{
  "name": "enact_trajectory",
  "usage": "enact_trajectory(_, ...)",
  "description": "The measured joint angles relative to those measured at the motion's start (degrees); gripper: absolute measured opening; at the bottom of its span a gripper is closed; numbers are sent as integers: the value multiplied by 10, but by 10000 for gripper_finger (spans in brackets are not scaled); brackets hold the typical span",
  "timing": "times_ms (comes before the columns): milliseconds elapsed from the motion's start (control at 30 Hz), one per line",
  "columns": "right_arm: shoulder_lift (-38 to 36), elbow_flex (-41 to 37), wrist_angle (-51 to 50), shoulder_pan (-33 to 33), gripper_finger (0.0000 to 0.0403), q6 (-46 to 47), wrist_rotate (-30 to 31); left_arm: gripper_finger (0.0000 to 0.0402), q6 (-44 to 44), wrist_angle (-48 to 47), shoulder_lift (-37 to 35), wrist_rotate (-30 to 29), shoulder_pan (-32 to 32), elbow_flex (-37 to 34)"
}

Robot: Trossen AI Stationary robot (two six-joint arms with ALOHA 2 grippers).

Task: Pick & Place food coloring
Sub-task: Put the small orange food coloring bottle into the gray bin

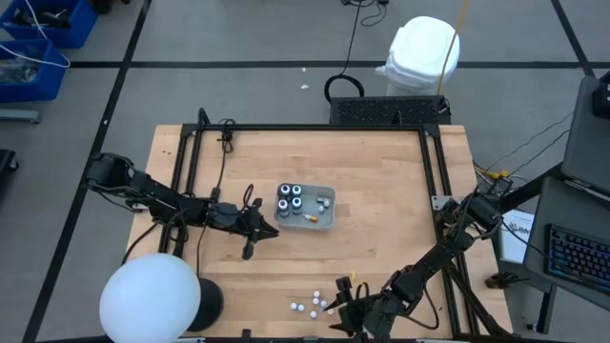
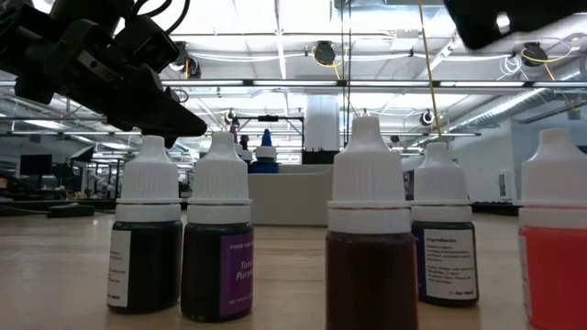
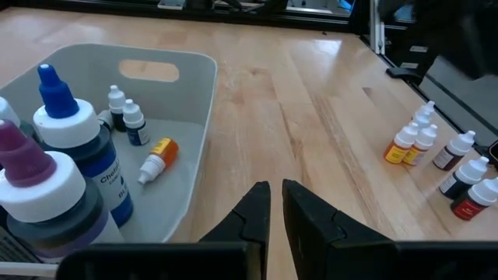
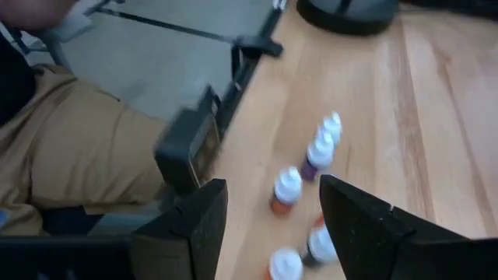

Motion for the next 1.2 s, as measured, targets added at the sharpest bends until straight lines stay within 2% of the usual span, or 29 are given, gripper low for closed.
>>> enact_trajectory(233,0,129,-214,0,190,27,-8,42,0,-1,0,0,0,0)
enact_trajectory(367,4,185,-307,0,190,63,-34,42,0,-1,0,0,0,0)
enact_trajectory(533,72,271,-364,-4,189,62,-80,42,0,-2,0,0,0,0)
enact_trajectory(667,127,333,-440,-5,189,76,-82,42,0,-5,0,0,0,0)
enact_trajectory(900,140,340,-459,-4,189,106,-78,42,-1,-6,0,0,0,0)
enact_trajectory(1033,140,341,-486,-6,189,111,-41,42,0,-6,0,0,0,0)
enact_trajectory(1200,140,335,-497,-17,189,137,-36,42,10,-5,0,0,0,0)
